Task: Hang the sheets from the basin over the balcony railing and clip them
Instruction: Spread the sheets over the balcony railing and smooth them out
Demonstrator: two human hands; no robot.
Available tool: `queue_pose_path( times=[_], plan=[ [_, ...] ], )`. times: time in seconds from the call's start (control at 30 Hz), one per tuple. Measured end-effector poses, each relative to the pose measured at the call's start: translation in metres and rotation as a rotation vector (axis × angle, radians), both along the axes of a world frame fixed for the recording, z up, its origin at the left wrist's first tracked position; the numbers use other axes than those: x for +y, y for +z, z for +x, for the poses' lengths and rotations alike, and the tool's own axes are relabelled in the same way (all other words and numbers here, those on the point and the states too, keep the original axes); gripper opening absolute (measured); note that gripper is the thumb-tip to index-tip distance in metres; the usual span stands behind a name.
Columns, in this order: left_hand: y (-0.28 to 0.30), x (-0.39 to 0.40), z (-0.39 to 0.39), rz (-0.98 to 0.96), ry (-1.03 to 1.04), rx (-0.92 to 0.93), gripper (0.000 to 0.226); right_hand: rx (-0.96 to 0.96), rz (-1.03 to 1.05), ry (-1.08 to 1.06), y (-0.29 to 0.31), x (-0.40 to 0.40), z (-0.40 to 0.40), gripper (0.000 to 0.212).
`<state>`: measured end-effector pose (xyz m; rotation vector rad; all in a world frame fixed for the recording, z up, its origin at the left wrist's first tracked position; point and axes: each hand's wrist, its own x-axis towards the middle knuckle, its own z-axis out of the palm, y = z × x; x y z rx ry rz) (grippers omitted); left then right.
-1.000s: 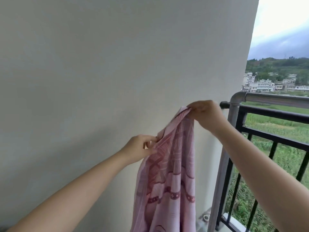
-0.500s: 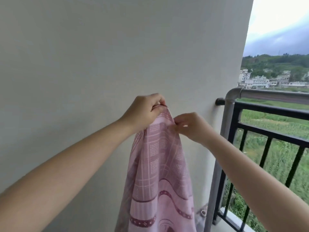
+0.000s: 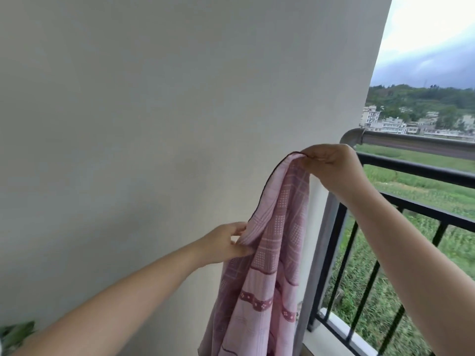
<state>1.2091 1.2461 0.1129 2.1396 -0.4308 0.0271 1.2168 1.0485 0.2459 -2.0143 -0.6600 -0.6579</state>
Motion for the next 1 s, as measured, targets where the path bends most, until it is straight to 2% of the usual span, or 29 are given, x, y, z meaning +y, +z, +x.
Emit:
queue_pose_path(
  times=[0.1, 0.17, 0.23, 0.27, 0.3, 0.37, 0.4, 0.47, 0.5, 0.6, 0.7, 0.8, 0.93, 1.0],
  plan=[
    [0.000, 0.005, 0.015, 0.003, 0.181, -0.150, 0.009, -0.079, -0.051, -0.139, 0.001, -0.016, 0.004, 0.012],
    [0.012, 0.013, 0.016, -0.020, 0.191, -0.154, 0.022, -0.121, -0.222, -0.344, -0.005, -0.028, 0.016, 0.020],
    [0.033, 0.019, 0.012, 0.026, 0.171, -0.172, 0.028, -0.026, -0.513, -0.489, -0.014, -0.036, 0.023, 0.020],
    [0.047, 0.018, 0.009, 0.066, 0.167, -0.217, 0.027, 0.054, -0.608, -0.452, -0.019, -0.034, 0.020, 0.021],
    [0.062, 0.014, 0.005, 0.092, 0.162, -0.293, 0.025, 0.136, -0.647, -0.331, -0.023, -0.029, 0.014, 0.035],
    [0.091, 0.005, -0.003, 0.121, 0.144, -0.431, 0.018, 0.241, -0.571, -0.042, -0.031, -0.010, 0.001, 0.055],
    [0.102, 0.000, -0.007, 0.176, 0.128, -0.470, 0.017, 0.248, -0.508, 0.046, -0.035, 0.001, -0.004, 0.051],
    [0.116, -0.008, -0.013, 0.302, 0.086, -0.509, 0.019, 0.177, -0.426, 0.071, -0.046, 0.021, -0.005, 0.028],
    [0.120, -0.010, -0.016, 0.339, 0.073, -0.533, 0.018, 0.140, -0.390, 0.045, -0.048, 0.027, -0.005, 0.022],
    [0.116, 0.000, -0.022, 0.335, 0.118, -0.582, 0.015, 0.000, -0.293, -0.046, -0.052, 0.030, 0.000, 0.023],
    [0.087, 0.020, -0.023, 0.430, 0.102, -0.434, 0.032, -0.177, -0.199, -0.115, -0.043, 0.015, 0.000, 0.012],
    [0.051, 0.043, -0.019, 0.435, 0.190, -0.291, 0.022, -0.255, -0.188, -0.212, -0.040, 0.000, 0.003, 0.009],
    [0.043, 0.059, -0.019, 0.254, 0.372, -0.387, 0.020, -0.255, -0.327, -0.458, -0.049, -0.009, 0.010, 0.016],
    [0.050, 0.053, -0.023, 0.248, 0.354, -0.490, 0.020, -0.158, -0.488, -0.423, -0.055, -0.001, 0.010, 0.016]
  ],
)
